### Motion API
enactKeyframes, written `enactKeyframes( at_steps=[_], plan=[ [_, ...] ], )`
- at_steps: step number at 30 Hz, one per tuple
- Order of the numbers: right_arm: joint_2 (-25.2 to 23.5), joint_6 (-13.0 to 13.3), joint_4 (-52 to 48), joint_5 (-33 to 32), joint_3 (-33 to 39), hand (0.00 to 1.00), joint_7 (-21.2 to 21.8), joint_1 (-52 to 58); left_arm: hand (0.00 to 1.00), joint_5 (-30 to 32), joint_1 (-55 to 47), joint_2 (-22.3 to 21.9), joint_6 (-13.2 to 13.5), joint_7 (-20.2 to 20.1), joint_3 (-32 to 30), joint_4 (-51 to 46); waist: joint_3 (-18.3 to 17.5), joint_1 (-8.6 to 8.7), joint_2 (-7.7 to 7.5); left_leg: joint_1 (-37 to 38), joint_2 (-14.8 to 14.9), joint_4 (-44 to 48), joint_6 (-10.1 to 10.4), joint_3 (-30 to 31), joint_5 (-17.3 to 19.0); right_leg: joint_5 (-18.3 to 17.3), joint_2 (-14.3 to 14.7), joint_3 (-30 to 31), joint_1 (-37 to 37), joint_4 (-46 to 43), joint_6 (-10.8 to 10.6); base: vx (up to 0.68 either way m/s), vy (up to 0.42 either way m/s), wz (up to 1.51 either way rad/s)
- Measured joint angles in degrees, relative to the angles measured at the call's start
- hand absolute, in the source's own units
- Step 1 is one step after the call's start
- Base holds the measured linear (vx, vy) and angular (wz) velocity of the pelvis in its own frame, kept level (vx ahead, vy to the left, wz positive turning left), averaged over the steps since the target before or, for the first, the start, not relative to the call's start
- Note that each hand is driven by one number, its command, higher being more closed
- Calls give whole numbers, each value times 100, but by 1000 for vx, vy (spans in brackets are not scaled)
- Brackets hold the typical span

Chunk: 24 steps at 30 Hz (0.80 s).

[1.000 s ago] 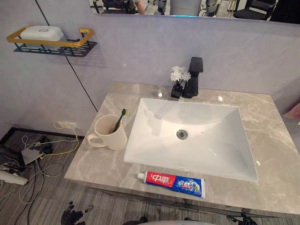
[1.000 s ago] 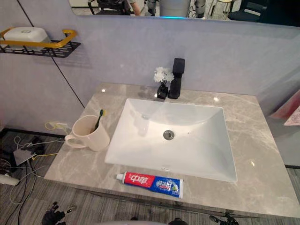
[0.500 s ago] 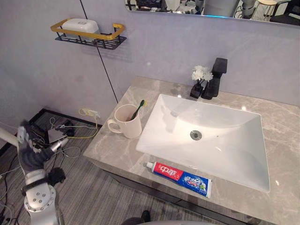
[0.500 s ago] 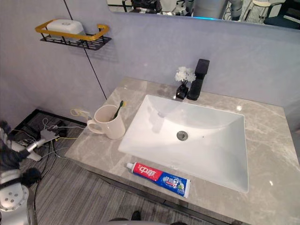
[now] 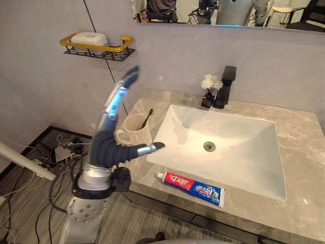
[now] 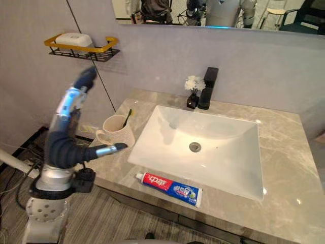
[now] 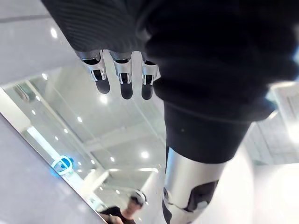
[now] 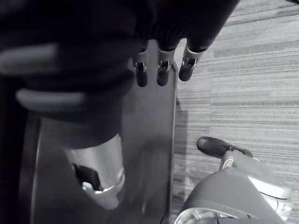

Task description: Organize washtable

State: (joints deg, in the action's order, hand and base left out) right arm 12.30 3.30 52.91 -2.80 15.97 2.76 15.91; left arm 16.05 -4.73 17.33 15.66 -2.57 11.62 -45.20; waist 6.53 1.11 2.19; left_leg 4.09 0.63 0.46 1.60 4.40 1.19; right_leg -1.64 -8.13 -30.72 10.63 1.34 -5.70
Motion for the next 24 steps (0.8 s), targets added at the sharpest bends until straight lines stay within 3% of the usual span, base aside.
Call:
enactKeyframes(
  at_steps=[7, 13, 24],
  plan=[
    [2, 5, -27, 4, -126, 0, 8, -1, 0, 468, 127, 141, -4, -408, 1048, 700, -8, 6, -24, 30, 69, -66, 28, -121, -17, 52, 76, 122, -11, 76, 3, 25, 6, -7],
    [-15, 5, -26, 3, -118, 0, 10, 17, 0, 1039, 105, 138, -14, -543, 1550, 1471, -19, 0, -46, 62, 100, -84, 33, -163, -16, 52, 106, 169, -7, 81, 6, 32, 9, -3],
    [-124, 11, -27, 7, -108, 0, 21, -1, 0, 2009, -214, 178, -17, -607, 1803, 2590, -61, 26, -83, 292, 135, -219, 66, -293, -40, 61, 129, 248, 106, 135, 15, -11, 14, -6]
  ],
)
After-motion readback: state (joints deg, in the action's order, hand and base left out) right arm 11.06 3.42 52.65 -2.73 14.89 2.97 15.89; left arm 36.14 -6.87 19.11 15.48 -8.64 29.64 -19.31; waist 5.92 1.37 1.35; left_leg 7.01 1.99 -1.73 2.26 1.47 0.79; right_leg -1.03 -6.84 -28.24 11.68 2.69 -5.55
